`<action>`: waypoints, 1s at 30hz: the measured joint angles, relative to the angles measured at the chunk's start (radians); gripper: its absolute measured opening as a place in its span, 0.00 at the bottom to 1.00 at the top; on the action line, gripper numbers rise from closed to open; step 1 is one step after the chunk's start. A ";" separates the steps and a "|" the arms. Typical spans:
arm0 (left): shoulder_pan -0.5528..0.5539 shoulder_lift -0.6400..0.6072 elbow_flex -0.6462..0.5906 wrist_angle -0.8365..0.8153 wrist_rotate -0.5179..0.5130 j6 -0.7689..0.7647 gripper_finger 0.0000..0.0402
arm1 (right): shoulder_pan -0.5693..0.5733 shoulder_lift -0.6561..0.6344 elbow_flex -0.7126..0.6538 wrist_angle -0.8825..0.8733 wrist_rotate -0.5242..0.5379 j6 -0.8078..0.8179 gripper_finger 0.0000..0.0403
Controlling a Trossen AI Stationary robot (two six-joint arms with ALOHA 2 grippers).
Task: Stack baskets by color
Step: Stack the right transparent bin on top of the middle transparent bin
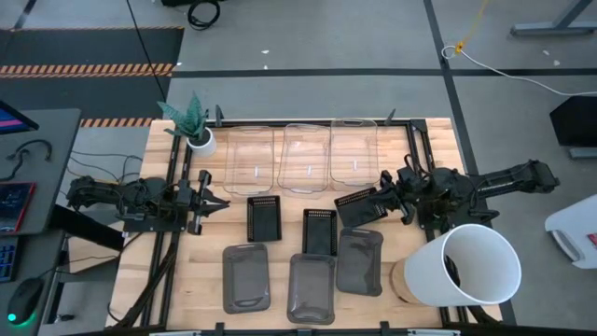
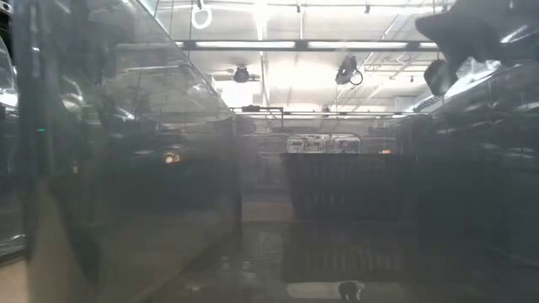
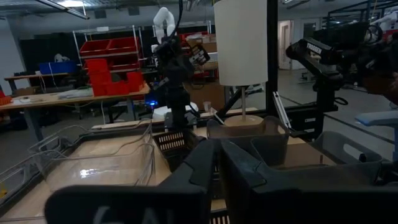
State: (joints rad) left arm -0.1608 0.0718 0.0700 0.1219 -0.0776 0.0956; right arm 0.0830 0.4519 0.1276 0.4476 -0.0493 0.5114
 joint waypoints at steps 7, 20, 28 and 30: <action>0.000 0.000 0.000 0.000 0.000 0.000 0.08 | -0.004 0.000 0.017 -0.002 -0.004 -0.057 0.03; 0.000 0.000 0.000 0.000 0.000 0.000 0.08 | 0.027 0.005 0.017 0.073 -0.008 -0.038 0.03; 0.000 0.000 0.000 0.000 0.000 0.000 0.07 | 0.030 0.024 0.017 0.059 -0.003 -0.032 0.03; 0.000 0.000 0.000 0.000 0.000 0.000 0.06 | 0.030 0.026 0.017 0.059 -0.003 -0.032 0.03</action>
State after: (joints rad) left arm -0.1608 0.0718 0.0704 0.1219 -0.0772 0.0958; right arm 0.1131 0.4778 0.1444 0.5068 -0.0527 0.4795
